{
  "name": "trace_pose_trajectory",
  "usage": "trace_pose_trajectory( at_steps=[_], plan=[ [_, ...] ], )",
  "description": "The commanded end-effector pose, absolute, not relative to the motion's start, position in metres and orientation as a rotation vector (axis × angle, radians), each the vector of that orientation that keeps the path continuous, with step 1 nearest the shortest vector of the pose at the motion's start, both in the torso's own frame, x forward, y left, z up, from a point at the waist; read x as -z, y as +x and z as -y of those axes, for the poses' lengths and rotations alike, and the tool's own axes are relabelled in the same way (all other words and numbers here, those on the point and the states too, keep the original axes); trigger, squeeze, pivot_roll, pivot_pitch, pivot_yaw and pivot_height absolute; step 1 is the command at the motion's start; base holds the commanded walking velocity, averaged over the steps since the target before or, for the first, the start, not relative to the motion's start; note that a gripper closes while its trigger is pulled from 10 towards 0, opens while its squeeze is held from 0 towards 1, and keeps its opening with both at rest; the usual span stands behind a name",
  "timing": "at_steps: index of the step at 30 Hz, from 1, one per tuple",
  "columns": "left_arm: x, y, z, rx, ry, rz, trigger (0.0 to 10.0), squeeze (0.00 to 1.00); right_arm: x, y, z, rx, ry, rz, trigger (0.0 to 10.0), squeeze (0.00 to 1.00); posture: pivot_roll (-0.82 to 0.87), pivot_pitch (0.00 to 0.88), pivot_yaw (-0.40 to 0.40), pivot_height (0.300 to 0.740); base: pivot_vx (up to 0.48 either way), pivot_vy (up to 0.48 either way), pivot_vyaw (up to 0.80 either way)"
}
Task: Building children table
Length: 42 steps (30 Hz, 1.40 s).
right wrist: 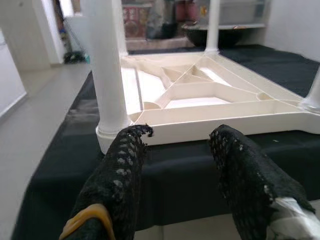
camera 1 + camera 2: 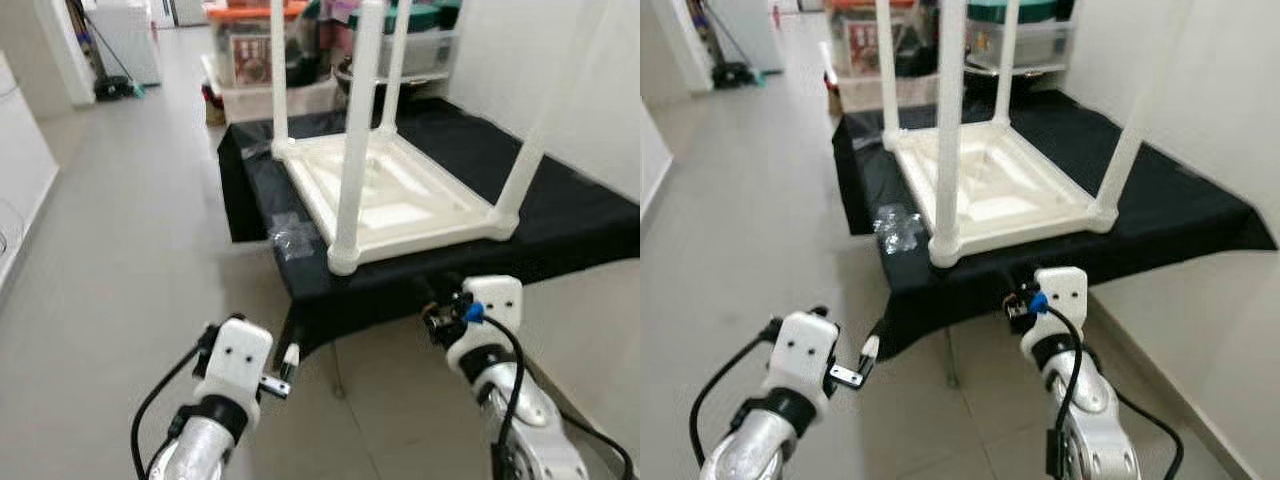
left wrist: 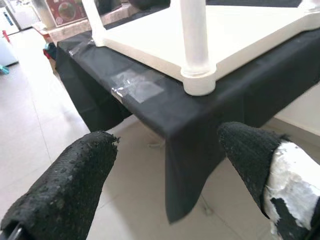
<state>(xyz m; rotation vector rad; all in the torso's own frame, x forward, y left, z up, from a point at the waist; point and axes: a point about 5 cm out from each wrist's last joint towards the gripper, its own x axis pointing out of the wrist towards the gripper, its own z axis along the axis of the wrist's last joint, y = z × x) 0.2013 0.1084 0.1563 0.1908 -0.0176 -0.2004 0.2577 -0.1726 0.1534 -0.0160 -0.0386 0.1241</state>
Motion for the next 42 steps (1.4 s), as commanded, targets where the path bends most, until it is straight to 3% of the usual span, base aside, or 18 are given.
trace_pose_trajectory(
  at_steps=[1, 14, 36, 42],
  plan=[
    [-0.152, 0.201, -0.111, 0.186, 0.208, -0.005, 10.0, 0.00, -0.153, 0.262, 0.165, -0.149, -0.013, 0.041, 10.0, 0.00, 0.07, 0.086, -0.054, 0.740, 0.356, -0.319, 0.00],
    [-0.150, 0.202, -0.111, 0.195, 0.220, -0.004, 10.0, 0.00, -0.150, 0.260, 0.154, -0.215, -0.025, 0.038, 10.0, 0.00, 0.08, 0.064, -0.050, 0.740, 0.353, -0.319, 0.00],
    [-0.150, 0.212, -0.111, 0.182, 0.219, 0.015, 10.0, 0.00, -0.139, 0.261, 0.150, -0.244, -0.035, 0.021, 10.0, 0.00, 0.07, 0.014, -0.043, 0.740, 0.000, -0.478, 0.00],
    [-0.151, 0.216, -0.115, 0.148, 0.177, 0.012, 10.0, 0.00, -0.139, 0.267, 0.141, -0.246, -0.095, 0.006, 10.0, 0.00, 0.07, 0.017, -0.046, 0.740, 0.000, 0.000, 0.00]
  ],
)
